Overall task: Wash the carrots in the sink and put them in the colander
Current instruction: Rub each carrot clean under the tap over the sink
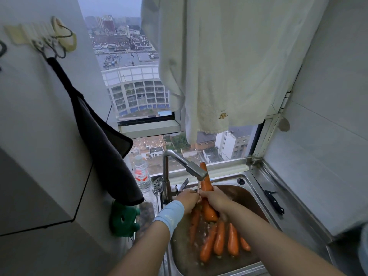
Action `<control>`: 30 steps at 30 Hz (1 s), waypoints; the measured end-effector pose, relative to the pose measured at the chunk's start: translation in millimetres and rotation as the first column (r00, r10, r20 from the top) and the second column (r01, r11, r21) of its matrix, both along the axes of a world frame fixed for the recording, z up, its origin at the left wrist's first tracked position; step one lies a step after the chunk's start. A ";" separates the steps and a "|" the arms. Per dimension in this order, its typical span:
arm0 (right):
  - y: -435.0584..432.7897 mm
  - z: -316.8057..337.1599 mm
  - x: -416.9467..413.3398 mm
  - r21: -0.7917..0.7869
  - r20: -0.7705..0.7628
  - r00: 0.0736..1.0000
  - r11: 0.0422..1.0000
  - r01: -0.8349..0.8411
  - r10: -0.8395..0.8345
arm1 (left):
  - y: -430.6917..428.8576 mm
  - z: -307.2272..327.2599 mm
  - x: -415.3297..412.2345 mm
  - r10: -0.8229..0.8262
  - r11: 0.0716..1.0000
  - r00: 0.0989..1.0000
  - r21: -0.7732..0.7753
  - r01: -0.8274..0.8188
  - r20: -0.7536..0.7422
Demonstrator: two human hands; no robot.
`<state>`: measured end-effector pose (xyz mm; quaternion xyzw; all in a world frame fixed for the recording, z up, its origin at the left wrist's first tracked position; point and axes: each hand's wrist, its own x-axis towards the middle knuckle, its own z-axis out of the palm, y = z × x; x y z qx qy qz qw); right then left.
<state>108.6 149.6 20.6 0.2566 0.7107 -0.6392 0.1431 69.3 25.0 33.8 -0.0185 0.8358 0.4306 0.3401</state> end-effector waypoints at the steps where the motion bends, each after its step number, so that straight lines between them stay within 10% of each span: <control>1: 2.4 1.5 1.4 -0.002 -0.015 1.000 1.000 0.003 -0.003 | 5.4 1.4 0.2 0.052 0.999 0.998 0.007 -0.052 0.032; 9: 16.9 5.5 18.6 0.080 -0.008 0.986 0.983 -0.167 0.168 | 21.4 -23.1 5.4 0.364 0.632 0.843 0.559 -0.537 0.397; 21: 11.1 7.9 13.6 0.041 0.060 0.941 0.941 -0.335 0.333 | 18.1 -9.7 3.1 0.531 0.430 0.682 0.533 -0.729 0.503; 30: 15.9 0.6 18.5 0.228 0.060 0.873 0.845 -0.485 0.485 | 17.5 -8.4 4.8 0.576 0.477 0.687 0.500 -0.723 0.443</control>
